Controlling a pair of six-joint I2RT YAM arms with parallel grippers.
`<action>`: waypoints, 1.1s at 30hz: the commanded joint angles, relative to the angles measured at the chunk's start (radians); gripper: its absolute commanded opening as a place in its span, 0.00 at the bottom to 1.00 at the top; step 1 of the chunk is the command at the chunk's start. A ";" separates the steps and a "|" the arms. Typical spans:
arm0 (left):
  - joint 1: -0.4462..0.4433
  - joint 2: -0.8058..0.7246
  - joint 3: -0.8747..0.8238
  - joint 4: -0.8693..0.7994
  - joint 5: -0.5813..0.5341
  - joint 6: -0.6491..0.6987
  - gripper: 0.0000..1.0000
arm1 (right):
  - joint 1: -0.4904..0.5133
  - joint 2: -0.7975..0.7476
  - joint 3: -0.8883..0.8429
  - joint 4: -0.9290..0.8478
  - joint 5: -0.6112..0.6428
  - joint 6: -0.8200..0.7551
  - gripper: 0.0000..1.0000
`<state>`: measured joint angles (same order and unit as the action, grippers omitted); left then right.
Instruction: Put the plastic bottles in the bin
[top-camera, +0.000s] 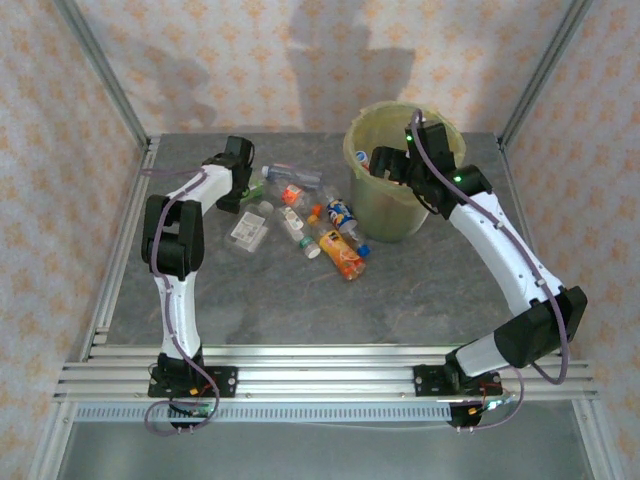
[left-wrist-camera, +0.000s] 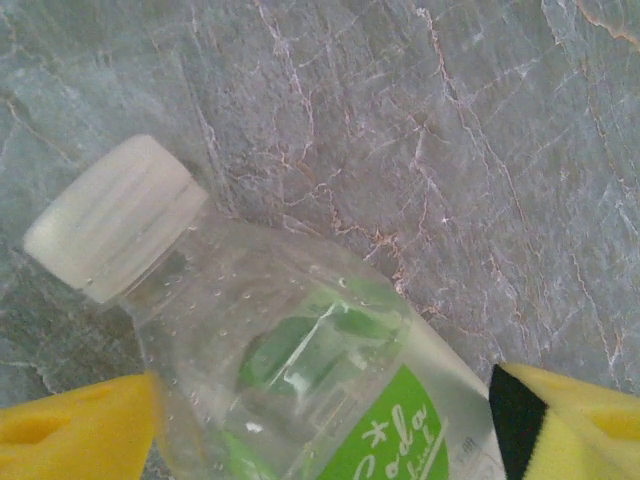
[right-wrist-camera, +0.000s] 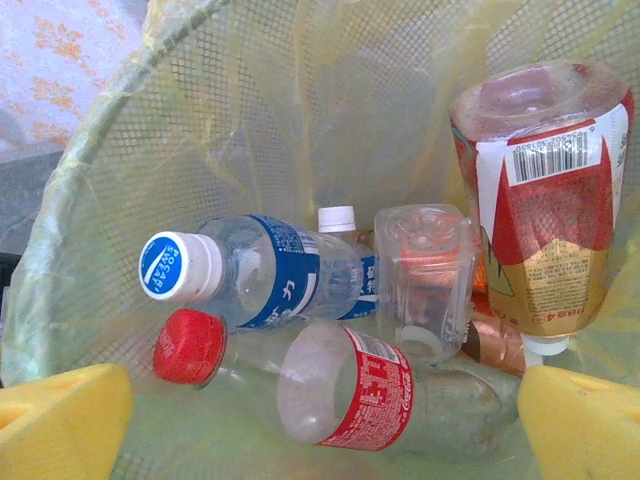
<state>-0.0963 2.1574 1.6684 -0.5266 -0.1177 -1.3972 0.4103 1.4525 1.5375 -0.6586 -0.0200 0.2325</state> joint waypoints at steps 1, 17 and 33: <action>0.011 0.001 0.024 -0.052 -0.056 -0.007 0.77 | 0.011 0.011 0.038 -0.059 -0.003 0.009 0.99; 0.044 0.023 0.038 -0.066 -0.043 0.046 0.95 | 0.015 0.002 0.081 -0.071 -0.001 0.001 0.99; 0.049 0.137 0.148 -0.098 0.015 0.073 0.74 | 0.018 -0.001 0.098 -0.072 0.006 0.009 0.99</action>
<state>-0.0513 2.2669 1.7828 -0.6048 -0.1070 -1.3346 0.4202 1.4559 1.6028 -0.7147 -0.0235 0.2337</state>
